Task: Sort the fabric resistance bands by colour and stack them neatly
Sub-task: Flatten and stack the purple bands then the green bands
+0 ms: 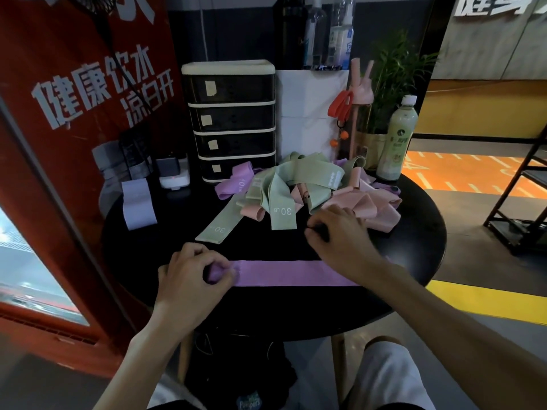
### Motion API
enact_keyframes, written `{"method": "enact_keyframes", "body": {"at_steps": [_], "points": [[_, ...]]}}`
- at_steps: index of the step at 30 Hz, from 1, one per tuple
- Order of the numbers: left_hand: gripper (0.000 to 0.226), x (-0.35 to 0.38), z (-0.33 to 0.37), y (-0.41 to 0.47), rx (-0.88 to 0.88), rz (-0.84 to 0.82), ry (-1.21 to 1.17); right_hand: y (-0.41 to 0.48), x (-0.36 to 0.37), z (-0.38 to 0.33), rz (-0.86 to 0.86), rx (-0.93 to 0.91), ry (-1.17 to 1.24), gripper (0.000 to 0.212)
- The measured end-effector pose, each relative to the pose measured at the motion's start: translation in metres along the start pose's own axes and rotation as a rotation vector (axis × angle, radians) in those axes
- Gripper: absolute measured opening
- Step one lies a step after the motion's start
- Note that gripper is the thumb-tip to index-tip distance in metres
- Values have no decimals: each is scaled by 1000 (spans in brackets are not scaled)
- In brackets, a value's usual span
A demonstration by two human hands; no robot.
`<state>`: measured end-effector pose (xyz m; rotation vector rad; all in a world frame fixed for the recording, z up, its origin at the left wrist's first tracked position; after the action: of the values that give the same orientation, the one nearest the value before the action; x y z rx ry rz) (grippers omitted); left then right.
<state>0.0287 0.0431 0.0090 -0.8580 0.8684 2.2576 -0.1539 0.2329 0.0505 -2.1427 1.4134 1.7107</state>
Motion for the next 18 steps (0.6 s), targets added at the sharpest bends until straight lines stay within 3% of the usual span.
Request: {"method": "enact_keyframes", "body": {"at_steps": [3, 6, 12, 18], "points": [[7, -9, 7, 7, 25, 39, -138, 21, 31, -9, -76, 8, -33, 43], [5, -21, 17, 37, 138, 70, -150, 25, 54, -8, -146, -32, -101, 56], [4, -1, 17, 145, 180, 1, -29, 23, 75, -1, -221, -48, -175, 54], [11, 32, -12, 220, 55, 11, 6, 24, 77, -1, -212, -63, -191, 53]]}}
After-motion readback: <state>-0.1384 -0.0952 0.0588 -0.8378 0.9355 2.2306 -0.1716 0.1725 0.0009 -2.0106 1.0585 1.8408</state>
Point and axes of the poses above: each hand's wrist, its own y-axis towards the middle knuckle, its own x-axis out of the palm, z = x × y, the point moved 6 cm from there along y, towards the middle knuckle, and after that the axes turned 6 degrees about z, right-handed, at the moved point
